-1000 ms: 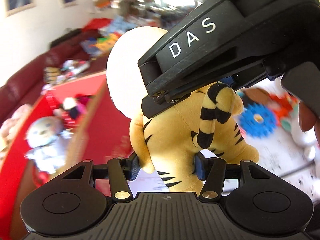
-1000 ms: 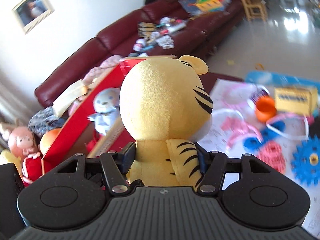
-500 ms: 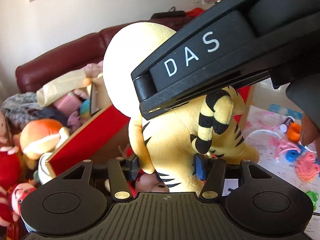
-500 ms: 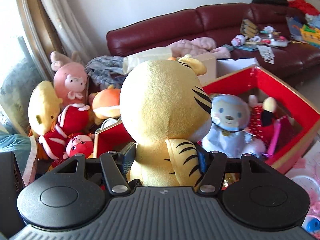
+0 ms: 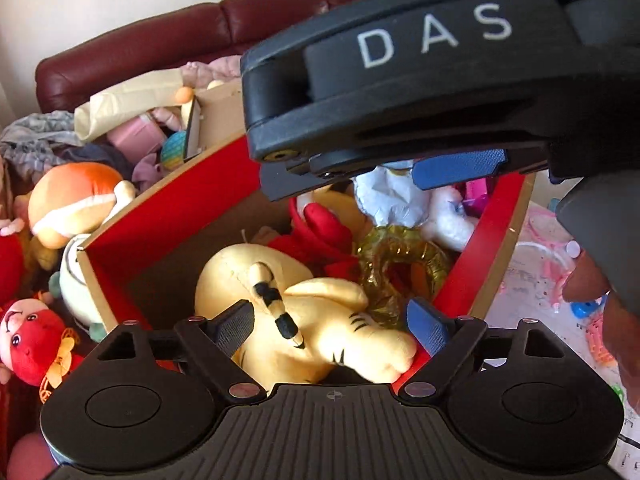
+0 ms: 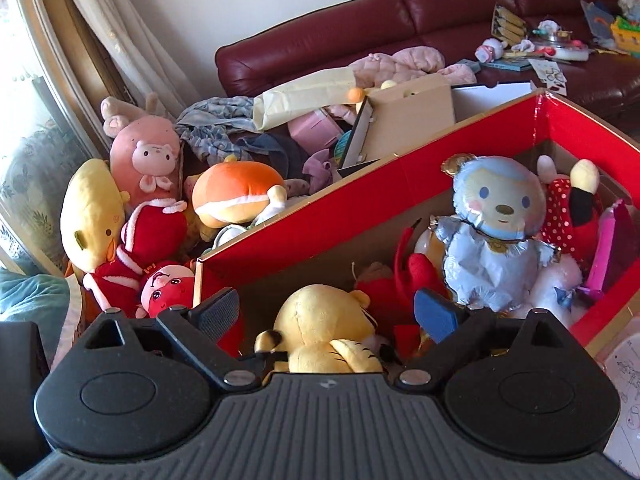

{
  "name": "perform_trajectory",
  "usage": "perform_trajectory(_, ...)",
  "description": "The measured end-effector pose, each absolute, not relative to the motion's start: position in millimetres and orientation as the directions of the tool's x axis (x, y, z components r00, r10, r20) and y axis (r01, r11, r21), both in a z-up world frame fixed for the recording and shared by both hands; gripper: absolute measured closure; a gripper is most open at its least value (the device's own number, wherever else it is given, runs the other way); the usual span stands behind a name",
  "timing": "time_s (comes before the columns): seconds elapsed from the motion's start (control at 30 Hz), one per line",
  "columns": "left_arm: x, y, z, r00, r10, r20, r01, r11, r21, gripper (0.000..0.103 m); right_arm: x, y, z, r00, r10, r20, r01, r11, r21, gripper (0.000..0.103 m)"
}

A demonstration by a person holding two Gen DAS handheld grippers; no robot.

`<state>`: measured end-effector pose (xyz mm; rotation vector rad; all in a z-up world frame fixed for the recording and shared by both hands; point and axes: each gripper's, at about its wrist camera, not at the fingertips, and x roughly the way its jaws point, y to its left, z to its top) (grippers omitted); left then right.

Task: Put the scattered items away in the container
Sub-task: 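Carry the tiger plush into the red box and open both tools, then withdraw both tools from the box back over the table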

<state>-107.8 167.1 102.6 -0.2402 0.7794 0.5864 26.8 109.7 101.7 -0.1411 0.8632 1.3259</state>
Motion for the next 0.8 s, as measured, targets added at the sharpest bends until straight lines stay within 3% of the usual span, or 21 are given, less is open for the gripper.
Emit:
perform_trajectory(0.57,-116,141,131,0.622,0.414,-0.664,-0.51,0.858,0.058,0.01,49,61,105,0.028,0.822,-0.569,-0.82,0.344,0.457,0.007)
perform_trajectory(0.8,-99,107,143,0.692,0.356,-0.627,-0.398,0.914,0.08,0.009,83,-12,112,0.158,0.826,-0.541,-0.76,0.451,0.467,0.007)
